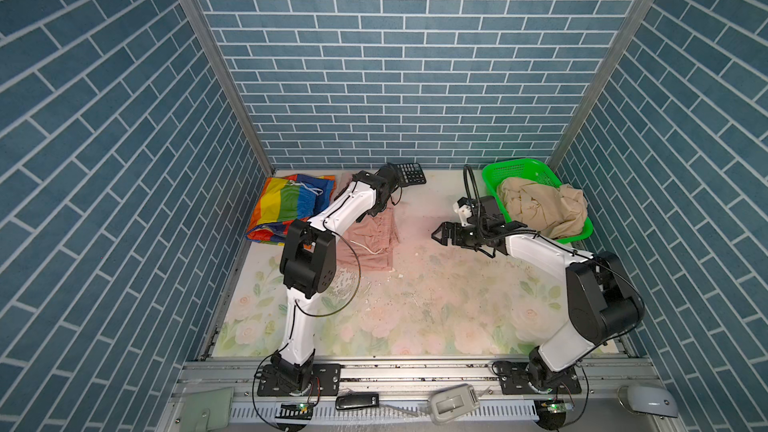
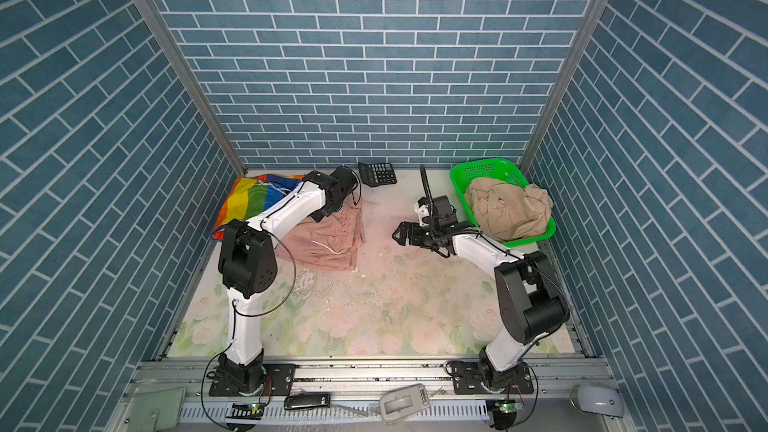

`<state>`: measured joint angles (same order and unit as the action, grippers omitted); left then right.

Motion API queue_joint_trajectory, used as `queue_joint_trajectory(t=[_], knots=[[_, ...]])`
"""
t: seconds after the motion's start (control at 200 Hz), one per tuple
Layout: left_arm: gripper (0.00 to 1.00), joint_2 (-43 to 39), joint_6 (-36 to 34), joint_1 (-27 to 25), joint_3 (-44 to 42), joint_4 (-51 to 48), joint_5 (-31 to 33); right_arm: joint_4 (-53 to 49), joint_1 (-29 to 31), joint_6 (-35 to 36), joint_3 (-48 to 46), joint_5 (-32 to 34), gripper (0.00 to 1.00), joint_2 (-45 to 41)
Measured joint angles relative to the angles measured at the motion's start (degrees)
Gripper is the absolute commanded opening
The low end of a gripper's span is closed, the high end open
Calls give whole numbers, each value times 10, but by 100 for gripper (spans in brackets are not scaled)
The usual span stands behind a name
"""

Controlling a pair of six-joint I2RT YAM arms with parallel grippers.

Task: Fold and stack the shorts

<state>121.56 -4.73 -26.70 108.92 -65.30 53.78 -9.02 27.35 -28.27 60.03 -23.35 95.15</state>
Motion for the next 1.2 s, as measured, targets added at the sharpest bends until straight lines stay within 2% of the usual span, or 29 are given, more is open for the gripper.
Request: queue_joint_trajectory(t=[0.215,0.39,0.69,0.905,1.2], knots=[[0,4,-73,13,34,23,54,6,50,-4,67,-1,99,65],[0,4,-140,44,55,66,84,7,73,-4,116,-5,99,108],[0,-42,-308,99,-24,251,103,10,91,-10,201,-24,99,175],[0,-79,-424,107,-70,399,105,11,98,-18,236,-40,99,213],[0,-80,-501,115,-76,489,104,12,99,-19,270,-59,99,244]])
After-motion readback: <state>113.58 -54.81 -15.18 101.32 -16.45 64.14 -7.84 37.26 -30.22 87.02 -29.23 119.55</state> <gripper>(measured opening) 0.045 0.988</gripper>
